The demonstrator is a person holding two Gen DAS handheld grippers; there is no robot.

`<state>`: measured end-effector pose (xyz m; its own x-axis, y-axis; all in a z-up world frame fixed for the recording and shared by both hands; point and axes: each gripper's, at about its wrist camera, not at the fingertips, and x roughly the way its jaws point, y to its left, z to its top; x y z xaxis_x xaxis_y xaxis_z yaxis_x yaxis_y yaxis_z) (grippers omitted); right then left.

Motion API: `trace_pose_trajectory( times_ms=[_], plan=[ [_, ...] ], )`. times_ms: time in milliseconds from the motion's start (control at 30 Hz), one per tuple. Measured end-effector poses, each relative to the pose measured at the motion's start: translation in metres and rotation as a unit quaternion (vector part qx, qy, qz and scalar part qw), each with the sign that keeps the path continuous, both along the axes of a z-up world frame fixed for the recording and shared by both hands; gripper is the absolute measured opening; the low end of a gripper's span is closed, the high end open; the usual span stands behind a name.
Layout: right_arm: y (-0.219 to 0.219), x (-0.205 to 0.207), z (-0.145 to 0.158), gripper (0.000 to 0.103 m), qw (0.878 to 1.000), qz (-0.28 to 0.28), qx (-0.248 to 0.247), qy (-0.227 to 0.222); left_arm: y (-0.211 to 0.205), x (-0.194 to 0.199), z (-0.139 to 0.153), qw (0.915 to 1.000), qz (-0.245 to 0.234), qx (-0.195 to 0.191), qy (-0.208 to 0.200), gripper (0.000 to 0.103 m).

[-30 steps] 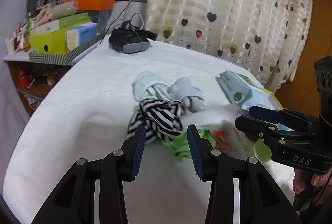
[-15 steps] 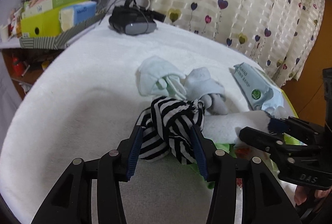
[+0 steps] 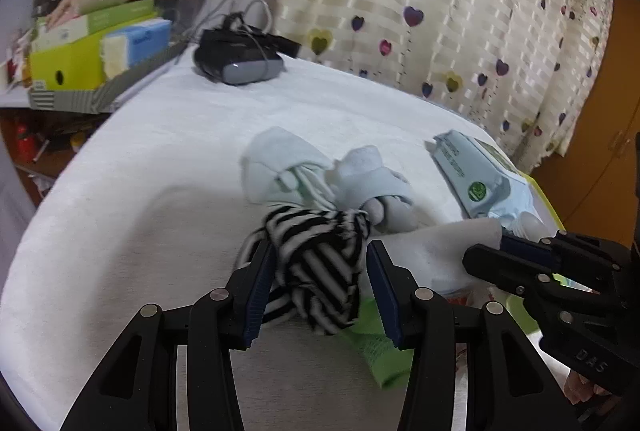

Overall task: Organize soft objects
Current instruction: 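Grasp the striped cloth with the left tool while the right tool grasps the white tissue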

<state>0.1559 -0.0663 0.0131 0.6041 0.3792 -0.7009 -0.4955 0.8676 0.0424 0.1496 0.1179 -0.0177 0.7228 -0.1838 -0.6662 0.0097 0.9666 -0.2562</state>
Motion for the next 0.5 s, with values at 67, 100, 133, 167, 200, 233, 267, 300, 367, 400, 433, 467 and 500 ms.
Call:
trace_pose_trajectory(
  times_ms=[67, 100, 133, 167, 200, 233, 267, 300, 367, 400, 433, 467, 500],
  plan=[
    [-0.002, -0.003, 0.004, 0.015, 1.0, 0.001, 0.002, -0.009, -0.004, 0.004, -0.001, 1.0, -0.003, 0.002, 0.003, 0.046],
    [-0.005, -0.004, 0.007, 0.015, 1.0, 0.0, 0.007, -0.012, -0.005, 0.005, -0.001, 1.0, -0.001, 0.003, 0.005, 0.044],
    [-0.007, -0.006, 0.008, 0.015, 1.0, -0.001, 0.012, -0.014, -0.006, 0.006, -0.001, 1.0, 0.001, 0.005, 0.005, 0.036],
    [-0.01, -0.006, 0.01, 0.015, 1.0, -0.002, 0.017, -0.016, -0.008, 0.006, -0.001, 1.0, 0.001, 0.007, 0.004, 0.032],
    [-0.012, -0.007, 0.011, 0.015, 1.0, -0.004, 0.019, -0.019, -0.008, 0.006, -0.001, 1.0, -0.001, 0.004, 0.003, 0.024],
    [-0.014, -0.008, 0.013, 0.015, 1.0, -0.006, 0.022, -0.021, -0.008, 0.005, -0.002, 1.0, -0.003, 0.001, 0.005, 0.018],
    [-0.017, -0.009, 0.014, 0.015, 0.999, -0.007, 0.026, -0.023, -0.008, 0.006, -0.003, 0.9999, -0.006, -0.006, 0.009, 0.014],
    [-0.017, -0.009, 0.015, 0.015, 0.999, -0.008, 0.027, -0.024, -0.008, 0.007, -0.005, 0.9998, -0.008, -0.011, 0.013, 0.009],
    [-0.019, -0.01, 0.016, 0.015, 0.999, -0.009, 0.029, -0.026, -0.009, 0.006, -0.005, 0.9998, -0.009, -0.01, 0.014, 0.006],
    [-0.02, -0.01, 0.016, 0.015, 0.999, -0.009, 0.03, -0.027, -0.01, 0.004, -0.004, 0.9999, -0.01, -0.008, 0.012, 0.005],
    [-0.021, -0.01, 0.017, 0.015, 0.999, -0.01, 0.032, -0.028, -0.011, 0.003, -0.002, 0.9999, -0.01, -0.007, 0.009, 0.005],
    [-0.022, -0.011, 0.017, 0.015, 0.999, -0.012, 0.033, -0.029, -0.012, 0.001, 0.0, 0.9999, -0.011, -0.007, 0.006, 0.005],
    [-0.024, -0.012, 0.018, 0.015, 0.999, -0.014, 0.036, -0.03, -0.012, -0.002, 0.003, 0.9999, -0.012, -0.007, 0.0, 0.005]
  ],
)
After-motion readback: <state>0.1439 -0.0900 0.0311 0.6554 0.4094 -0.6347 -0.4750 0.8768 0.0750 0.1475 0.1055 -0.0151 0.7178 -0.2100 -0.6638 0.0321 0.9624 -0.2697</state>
